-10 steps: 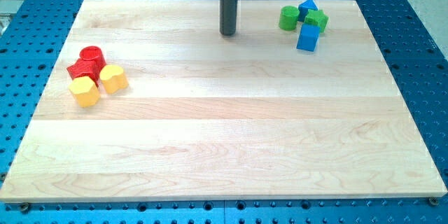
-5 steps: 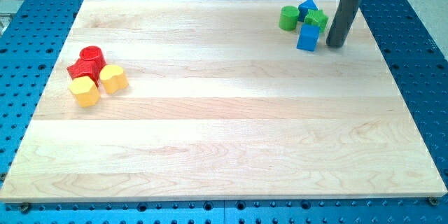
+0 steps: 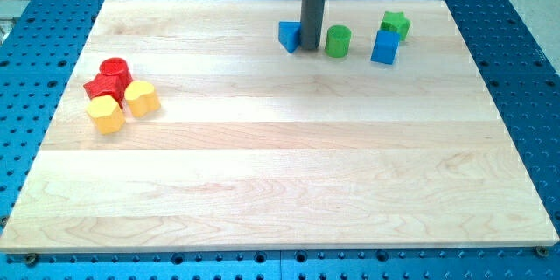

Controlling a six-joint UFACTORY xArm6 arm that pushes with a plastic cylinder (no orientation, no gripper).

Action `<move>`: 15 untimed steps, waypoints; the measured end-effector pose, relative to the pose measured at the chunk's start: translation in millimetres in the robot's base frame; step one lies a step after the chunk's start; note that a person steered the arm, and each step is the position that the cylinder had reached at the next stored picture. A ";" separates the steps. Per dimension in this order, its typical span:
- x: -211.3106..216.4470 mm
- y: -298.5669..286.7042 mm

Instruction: Separate the green and blue blocks

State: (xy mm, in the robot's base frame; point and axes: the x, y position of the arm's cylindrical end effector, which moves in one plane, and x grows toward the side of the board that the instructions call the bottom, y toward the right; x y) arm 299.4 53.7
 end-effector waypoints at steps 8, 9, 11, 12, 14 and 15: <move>-32.6 74.6; -19.8 24.7; 0.4 -60.2; 1.9 -81.3; 74.2 -145.4; 68.1 -73.8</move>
State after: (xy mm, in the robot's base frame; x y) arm 367.5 -20.0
